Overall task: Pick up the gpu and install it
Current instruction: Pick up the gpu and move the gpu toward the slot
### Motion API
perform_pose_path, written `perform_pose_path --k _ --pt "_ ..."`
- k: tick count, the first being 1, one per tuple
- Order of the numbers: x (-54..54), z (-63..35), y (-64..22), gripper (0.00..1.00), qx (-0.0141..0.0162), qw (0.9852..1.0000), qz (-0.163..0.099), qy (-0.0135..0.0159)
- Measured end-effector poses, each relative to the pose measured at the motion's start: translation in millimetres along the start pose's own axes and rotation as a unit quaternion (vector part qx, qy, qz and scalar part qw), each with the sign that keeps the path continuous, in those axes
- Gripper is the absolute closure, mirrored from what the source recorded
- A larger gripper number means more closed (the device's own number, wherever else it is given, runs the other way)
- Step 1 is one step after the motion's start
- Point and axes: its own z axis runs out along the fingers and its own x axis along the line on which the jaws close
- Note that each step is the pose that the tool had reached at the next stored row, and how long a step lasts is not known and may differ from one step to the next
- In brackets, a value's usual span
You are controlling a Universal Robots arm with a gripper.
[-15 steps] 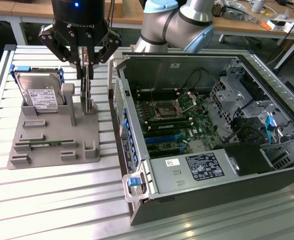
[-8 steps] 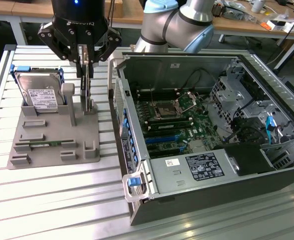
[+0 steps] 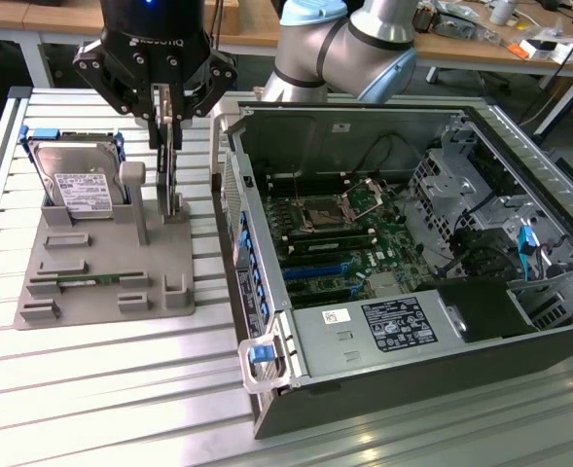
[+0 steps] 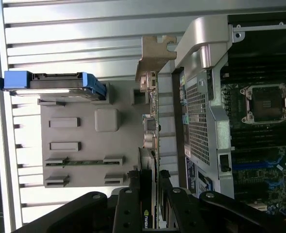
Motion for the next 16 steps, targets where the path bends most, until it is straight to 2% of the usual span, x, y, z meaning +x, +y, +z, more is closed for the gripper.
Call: perform_pose_path --k 16 --pt "-0.1 -5.2 0.2 0.74 0.0 1.0 0.0 0.0"
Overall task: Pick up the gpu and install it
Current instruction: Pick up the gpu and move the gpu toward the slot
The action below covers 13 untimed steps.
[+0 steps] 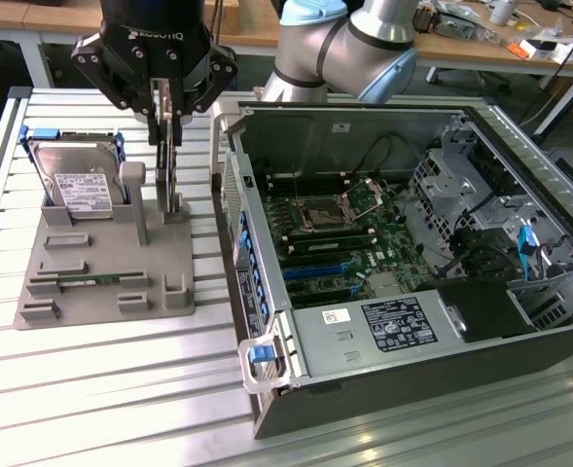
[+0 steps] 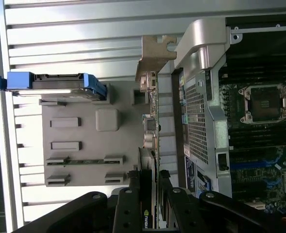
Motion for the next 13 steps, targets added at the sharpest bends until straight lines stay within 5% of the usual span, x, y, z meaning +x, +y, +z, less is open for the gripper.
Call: perform_pose_path --k 13 --pt "-0.1 -5.7 0.3 0.74 0.0 1.0 0.0 0.0"
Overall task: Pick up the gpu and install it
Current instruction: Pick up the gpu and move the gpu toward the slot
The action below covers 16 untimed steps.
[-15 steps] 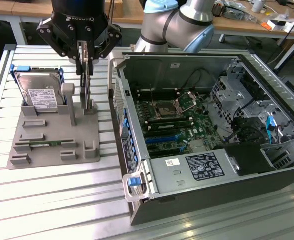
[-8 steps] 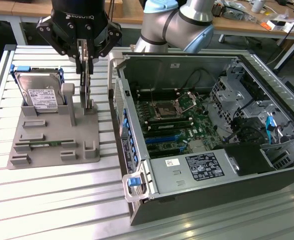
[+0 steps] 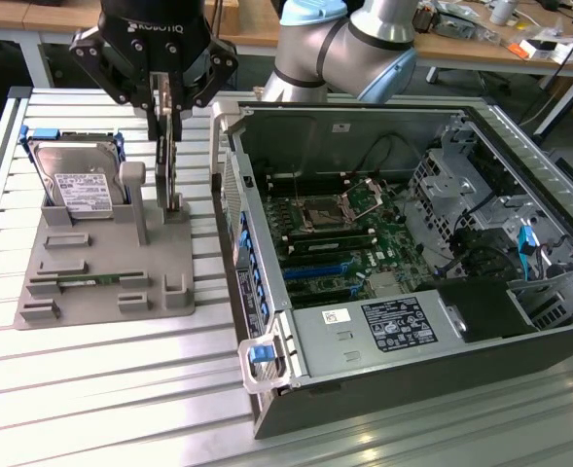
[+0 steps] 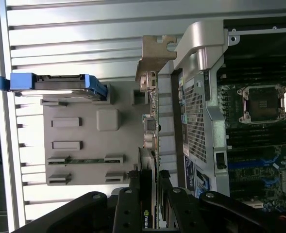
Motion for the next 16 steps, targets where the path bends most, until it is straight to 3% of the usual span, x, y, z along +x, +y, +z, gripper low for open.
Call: perform_pose_path --k 16 --pt "-0.2 -5.6 0.3 0.74 0.0 1.0 0.0 0.0"
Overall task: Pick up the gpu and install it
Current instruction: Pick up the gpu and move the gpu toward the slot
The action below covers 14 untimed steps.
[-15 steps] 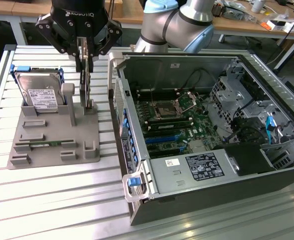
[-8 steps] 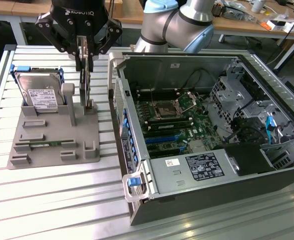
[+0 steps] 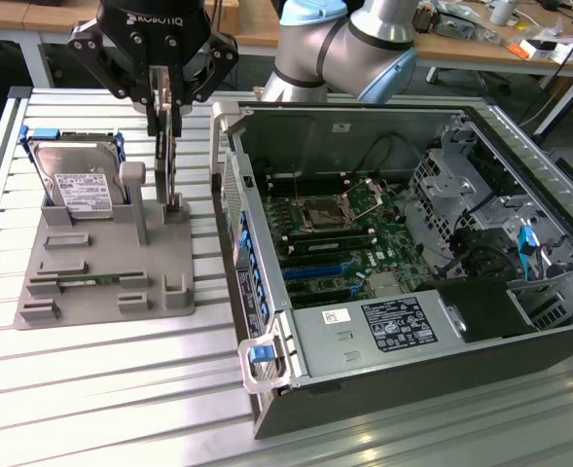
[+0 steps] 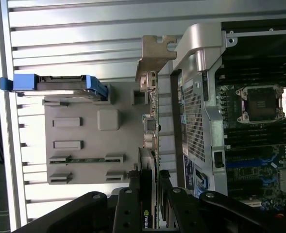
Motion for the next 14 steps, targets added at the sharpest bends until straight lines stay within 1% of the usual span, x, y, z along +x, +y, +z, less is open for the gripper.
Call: perform_pose_path --k 14 --pt "-0.2 -9.5 0.5 0.74 0.0 1.0 0.0 0.0"
